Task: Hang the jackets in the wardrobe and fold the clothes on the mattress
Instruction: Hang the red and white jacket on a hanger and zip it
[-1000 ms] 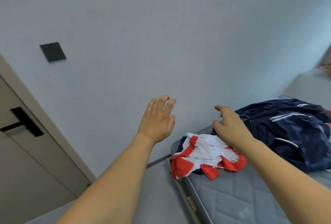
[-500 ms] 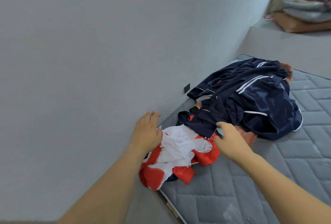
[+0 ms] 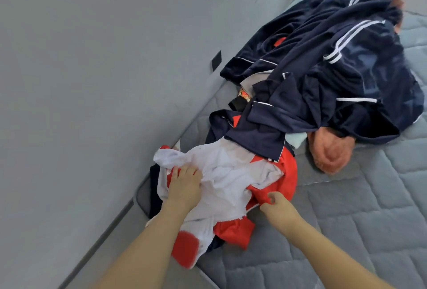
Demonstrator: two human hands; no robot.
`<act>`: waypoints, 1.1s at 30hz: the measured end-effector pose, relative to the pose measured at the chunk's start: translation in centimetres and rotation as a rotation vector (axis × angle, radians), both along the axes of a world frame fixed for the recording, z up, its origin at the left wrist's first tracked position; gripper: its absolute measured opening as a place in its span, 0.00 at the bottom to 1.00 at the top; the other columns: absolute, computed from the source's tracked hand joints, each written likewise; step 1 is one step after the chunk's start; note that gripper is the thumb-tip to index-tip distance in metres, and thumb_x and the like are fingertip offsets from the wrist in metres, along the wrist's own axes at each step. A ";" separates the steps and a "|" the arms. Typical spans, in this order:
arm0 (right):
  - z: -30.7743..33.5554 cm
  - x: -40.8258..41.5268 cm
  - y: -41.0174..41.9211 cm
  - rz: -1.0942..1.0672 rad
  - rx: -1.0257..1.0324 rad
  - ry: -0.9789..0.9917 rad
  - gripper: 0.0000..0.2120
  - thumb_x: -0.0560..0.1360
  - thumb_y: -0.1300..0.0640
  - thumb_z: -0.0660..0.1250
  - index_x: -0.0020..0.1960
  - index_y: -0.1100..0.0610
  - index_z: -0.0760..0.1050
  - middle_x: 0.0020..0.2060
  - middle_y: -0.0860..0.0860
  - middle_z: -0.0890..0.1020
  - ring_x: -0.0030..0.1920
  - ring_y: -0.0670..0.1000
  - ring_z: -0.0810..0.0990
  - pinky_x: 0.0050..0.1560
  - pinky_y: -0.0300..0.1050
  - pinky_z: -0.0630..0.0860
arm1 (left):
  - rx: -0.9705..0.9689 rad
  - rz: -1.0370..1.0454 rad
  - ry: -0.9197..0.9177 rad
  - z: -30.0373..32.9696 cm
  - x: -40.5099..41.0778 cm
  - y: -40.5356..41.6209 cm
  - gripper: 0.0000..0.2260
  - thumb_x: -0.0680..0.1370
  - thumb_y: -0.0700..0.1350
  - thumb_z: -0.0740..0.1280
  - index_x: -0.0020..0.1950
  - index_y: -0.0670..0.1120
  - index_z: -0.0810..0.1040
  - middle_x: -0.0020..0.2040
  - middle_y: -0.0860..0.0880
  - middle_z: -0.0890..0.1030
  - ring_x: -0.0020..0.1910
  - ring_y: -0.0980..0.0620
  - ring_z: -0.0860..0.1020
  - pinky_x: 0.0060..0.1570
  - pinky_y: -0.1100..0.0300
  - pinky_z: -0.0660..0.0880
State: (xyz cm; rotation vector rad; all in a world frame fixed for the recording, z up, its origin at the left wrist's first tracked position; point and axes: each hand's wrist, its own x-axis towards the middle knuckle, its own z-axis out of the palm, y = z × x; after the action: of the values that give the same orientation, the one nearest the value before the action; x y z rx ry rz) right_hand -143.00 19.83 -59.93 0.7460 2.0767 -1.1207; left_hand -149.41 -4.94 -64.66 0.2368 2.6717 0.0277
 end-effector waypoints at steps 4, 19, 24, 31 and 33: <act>2.3 -1.1 -1.2 -0.248 -0.172 -0.075 0.07 0.79 0.60 0.62 0.41 0.56 0.70 0.39 0.53 0.74 0.38 0.51 0.72 0.40 0.45 0.67 | 0.798 0.567 -0.250 7.6 1.7 0.6 0.08 0.81 0.41 0.58 0.46 0.50 0.75 0.45 0.52 0.76 0.47 0.51 0.72 0.50 0.58 0.70; 16.9 -6.5 -4.4 -0.798 -0.747 0.023 0.15 0.64 0.60 0.60 0.49 0.58 0.75 0.48 0.58 0.80 0.48 0.59 0.79 0.53 0.54 0.75 | 0.997 0.798 -0.625 26.0 6.3 -2.0 0.20 0.66 0.56 0.69 0.45 0.40 0.72 0.44 0.46 0.72 0.43 0.49 0.72 0.50 0.52 0.72; 26.3 -6.1 -2.0 -0.766 -0.853 0.214 0.14 0.71 0.59 0.55 0.50 0.59 0.76 0.45 0.57 0.83 0.44 0.59 0.80 0.50 0.51 0.75 | 0.665 0.373 -0.572 26.8 6.9 -0.8 0.35 0.70 0.67 0.70 0.73 0.64 0.59 0.64 0.64 0.70 0.62 0.55 0.72 0.59 0.58 0.69; 38.2 -0.7 4.7 -0.914 -1.039 0.620 0.12 0.59 0.58 0.60 0.41 0.58 0.75 0.41 0.55 0.82 0.44 0.57 0.81 0.53 0.48 0.76 | 0.889 0.149 -0.226 33.7 3.8 9.5 0.15 0.80 0.52 0.61 0.36 0.47 0.69 0.34 0.52 0.72 0.34 0.54 0.73 0.41 0.56 0.69; 41.4 2.1 8.4 -0.982 -1.071 0.765 0.13 0.54 0.57 0.64 0.39 0.55 0.71 0.41 0.54 0.78 0.47 0.56 0.76 0.55 0.50 0.73 | 0.975 0.057 -0.095 36.5 3.5 13.4 0.15 0.81 0.49 0.62 0.38 0.41 0.71 0.42 0.53 0.72 0.44 0.53 0.73 0.46 0.58 0.68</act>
State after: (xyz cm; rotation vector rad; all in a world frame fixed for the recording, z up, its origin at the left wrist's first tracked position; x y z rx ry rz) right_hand -140.88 28.22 -18.54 0.8025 1.0833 -3.0553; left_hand -145.89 8.45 -28.19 0.4330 2.3500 1.3192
